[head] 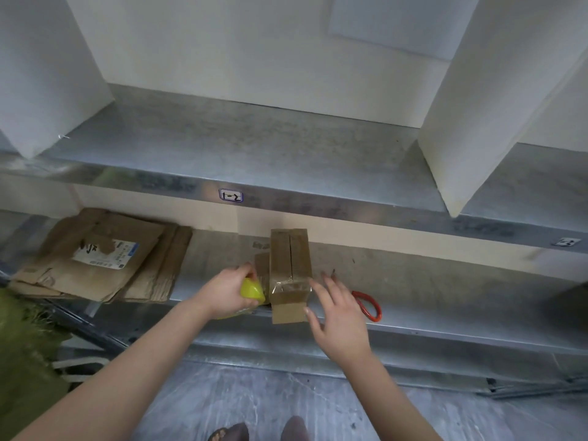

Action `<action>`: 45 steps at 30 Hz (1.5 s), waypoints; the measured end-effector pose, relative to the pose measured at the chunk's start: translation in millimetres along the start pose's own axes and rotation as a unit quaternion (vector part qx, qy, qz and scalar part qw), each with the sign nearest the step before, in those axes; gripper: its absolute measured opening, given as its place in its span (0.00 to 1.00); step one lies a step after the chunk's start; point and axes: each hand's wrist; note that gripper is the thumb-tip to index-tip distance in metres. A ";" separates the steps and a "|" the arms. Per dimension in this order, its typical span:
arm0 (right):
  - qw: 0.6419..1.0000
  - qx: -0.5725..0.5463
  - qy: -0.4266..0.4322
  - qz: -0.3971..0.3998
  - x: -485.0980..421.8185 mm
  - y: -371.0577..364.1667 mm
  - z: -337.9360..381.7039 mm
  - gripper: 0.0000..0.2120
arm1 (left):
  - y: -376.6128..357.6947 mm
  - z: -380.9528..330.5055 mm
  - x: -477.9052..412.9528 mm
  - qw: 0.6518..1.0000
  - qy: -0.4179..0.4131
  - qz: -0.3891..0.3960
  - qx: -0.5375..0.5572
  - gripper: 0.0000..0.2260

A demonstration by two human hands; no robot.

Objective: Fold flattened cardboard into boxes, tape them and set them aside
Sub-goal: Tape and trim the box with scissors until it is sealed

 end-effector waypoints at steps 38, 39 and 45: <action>0.974 -0.219 -0.054 0.002 -55.1 -38.9 133.4 0.11 | 30.9 40.8 35.6 0.977 -0.148 -0.149 0.016 0.15; 0.967 -0.245 -0.063 -0.014 -56.1 -40.4 137.8 0.09 | 30.6 41.8 38.1 0.976 -0.150 -0.158 0.014 0.14; 0.940 -0.322 -0.088 -0.073 -54.8 -58.8 150.5 0.06 | 25.6 55.6 48.7 0.974 -0.145 -0.171 0.009 0.16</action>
Point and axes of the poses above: each hand's wrist, its own x-axis away from the middle knuckle, its own y-axis out of the back of the hand, z = x × y, and after that the axes turned 7 degrees about -x, right-handed
